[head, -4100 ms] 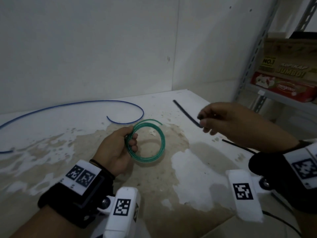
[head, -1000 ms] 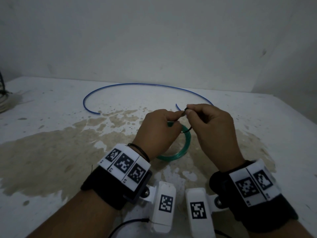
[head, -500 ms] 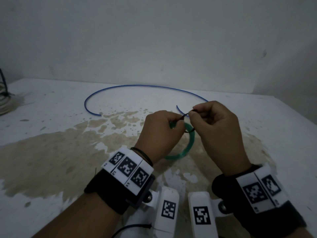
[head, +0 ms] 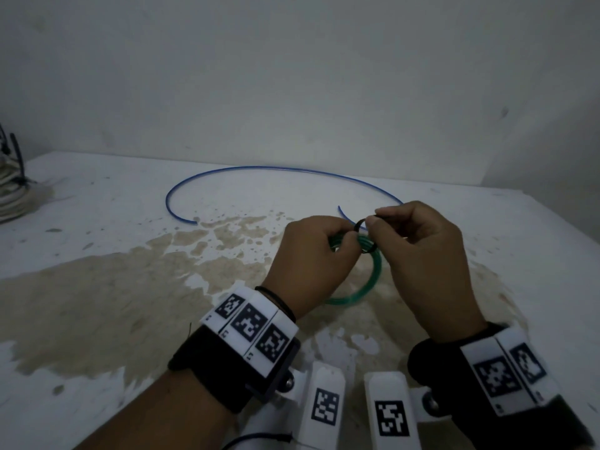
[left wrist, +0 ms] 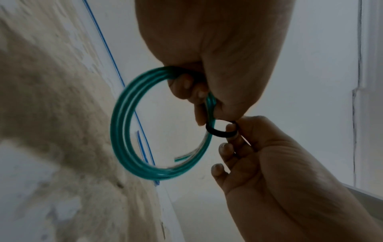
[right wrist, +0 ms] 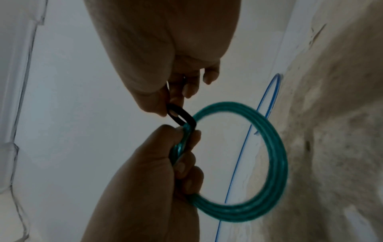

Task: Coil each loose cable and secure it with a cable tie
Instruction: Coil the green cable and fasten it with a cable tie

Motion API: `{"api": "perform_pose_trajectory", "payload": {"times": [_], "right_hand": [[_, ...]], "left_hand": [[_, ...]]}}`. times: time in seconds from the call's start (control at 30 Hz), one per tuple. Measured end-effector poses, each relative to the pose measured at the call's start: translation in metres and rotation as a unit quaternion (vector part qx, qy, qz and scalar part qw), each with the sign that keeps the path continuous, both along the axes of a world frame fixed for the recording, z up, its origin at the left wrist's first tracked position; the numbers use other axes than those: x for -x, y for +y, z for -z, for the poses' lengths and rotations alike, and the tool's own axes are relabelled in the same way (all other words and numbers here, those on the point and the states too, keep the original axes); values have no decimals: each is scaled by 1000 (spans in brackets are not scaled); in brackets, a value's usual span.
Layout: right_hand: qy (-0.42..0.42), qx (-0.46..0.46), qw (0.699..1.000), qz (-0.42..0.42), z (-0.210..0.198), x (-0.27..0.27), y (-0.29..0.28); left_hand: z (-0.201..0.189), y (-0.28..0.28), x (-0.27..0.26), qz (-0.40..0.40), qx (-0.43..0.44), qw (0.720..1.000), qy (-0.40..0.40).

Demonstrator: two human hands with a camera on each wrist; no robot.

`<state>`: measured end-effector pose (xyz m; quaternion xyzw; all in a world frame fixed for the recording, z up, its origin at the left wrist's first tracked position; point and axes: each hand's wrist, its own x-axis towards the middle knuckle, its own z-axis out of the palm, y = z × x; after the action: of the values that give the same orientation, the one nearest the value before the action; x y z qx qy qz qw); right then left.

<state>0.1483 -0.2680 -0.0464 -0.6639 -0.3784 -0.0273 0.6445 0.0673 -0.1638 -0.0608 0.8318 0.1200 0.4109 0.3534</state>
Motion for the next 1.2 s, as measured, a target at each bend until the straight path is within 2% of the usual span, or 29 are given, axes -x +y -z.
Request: {"api": "perform_pose_trajectory", "payload": {"times": [0.13, 0.33, 0.47, 0.57, 0.77, 0.93, 1.0, 1.1, 1.17, 1.2], "right_hand": [[14, 66, 997, -36, -1, -5, -2], [-32, 66, 997, -13, 0, -7, -6], [-115, 86, 990, 7, 2, -7, -6], [-207, 108, 972, 28, 3, -6, -6], [-307, 91, 946, 58, 3, -11, -6], [-373, 2, 922, 104, -6, -8, -13], [-361, -20, 926, 109, -7, -6, -14], [-237, 2, 971, 42, -5, -6, -12], [-164, 2, 986, -5, -1, -6, -9], [-156, 10, 988, -15, 1, -6, -8]], "left_hand": [[1, -3, 1, 6, -69, 998, -3], [0, -4, 0, 66, 89, 991, 77], [0, -6, 2, 71, 81, 991, 83], [2, -4, 1, 41, 66, 996, 34], [0, -5, 2, 33, 70, 997, 22], [-4, 1, 4, 30, 80, 996, 39], [-5, 2, 4, 32, 80, 996, 28], [-3, -1, 5, 35, 101, 994, 29], [-2, -1, 4, 45, 121, 991, 25], [-2, -1, 4, 52, 135, 989, 24]]}}
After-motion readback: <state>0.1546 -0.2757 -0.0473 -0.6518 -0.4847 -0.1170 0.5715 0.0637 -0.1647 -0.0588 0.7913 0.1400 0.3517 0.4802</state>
